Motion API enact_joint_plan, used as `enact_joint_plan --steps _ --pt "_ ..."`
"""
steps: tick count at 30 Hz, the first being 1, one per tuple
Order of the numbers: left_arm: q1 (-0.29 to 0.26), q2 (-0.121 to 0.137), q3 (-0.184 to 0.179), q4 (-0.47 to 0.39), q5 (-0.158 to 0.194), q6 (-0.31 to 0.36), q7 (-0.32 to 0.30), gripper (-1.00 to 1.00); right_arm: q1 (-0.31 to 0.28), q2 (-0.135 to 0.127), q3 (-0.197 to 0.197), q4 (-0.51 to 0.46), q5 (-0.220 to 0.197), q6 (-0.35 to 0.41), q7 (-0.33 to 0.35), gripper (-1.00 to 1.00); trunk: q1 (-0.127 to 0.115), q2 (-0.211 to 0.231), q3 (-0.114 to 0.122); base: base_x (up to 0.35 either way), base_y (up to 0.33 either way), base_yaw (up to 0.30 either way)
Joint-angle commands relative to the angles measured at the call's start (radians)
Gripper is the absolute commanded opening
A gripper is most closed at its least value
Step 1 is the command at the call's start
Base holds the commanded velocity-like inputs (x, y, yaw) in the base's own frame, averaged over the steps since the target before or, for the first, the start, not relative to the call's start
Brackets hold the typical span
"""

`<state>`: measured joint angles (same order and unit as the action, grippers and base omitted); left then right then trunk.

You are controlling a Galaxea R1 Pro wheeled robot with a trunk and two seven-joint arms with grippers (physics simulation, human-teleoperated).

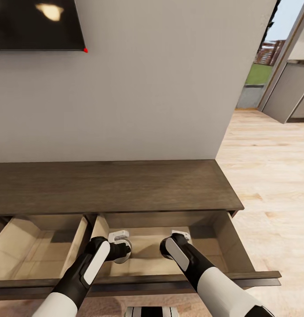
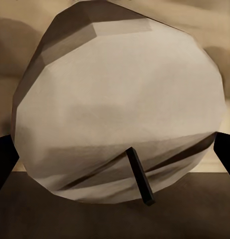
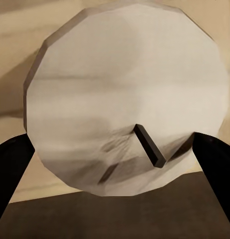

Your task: Place each of the two pumpkins and all three candles from the living room inside a cabinet in the living room (use any cabinet), then make sure every cabinet is closed, and position the cauldron so it is next to a table in the living room.

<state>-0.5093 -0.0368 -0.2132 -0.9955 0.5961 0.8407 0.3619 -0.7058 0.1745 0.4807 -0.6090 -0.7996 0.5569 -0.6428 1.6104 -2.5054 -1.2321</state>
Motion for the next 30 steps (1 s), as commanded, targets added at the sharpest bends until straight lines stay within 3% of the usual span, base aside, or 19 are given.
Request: enact_joint_plan --steps 1,9,10,16,24,30 --pt "0.000 0.000 0.000 0.000 0.000 0.000 0.000 -1.00 0.000 0.000 0.002 0.000 0.000 0.000 0.000 1.00 0.000 0.000 0.000 0.000 0.000 0.000" --pt "0.000 0.000 0.000 0.000 -0.001 0.000 0.000 -1.00 -0.001 0.000 0.010 0.000 0.000 0.000 0.000 1.00 0.000 0.000 0.000 0.000 0.000 0.000" --pt "0.000 0.000 0.000 0.000 -0.001 0.000 0.000 1.00 -0.001 0.000 0.010 0.000 0.000 0.000 0.000 1.00 0.000 0.000 0.000 0.000 0.000 0.000" --pt "0.000 0.000 0.003 0.000 -0.001 -0.001 0.001 1.00 0.000 0.000 0.010 0.000 0.000 0.000 0.000 1.00 0.000 0.000 0.000 0.000 0.000 0.000" --pt "0.000 0.000 0.003 -0.001 0.001 0.006 0.002 1.00 0.000 0.000 0.010 -0.008 0.000 -0.023 0.008 1.00 -0.004 0.002 0.031 0.000 0.000 0.000" --pt "-0.001 0.002 0.006 -0.027 0.002 0.016 0.002 1.00 0.000 0.000 0.017 -0.010 0.002 -0.037 0.162 1.00 -0.006 0.003 0.054 -0.033 0.000 0.000"
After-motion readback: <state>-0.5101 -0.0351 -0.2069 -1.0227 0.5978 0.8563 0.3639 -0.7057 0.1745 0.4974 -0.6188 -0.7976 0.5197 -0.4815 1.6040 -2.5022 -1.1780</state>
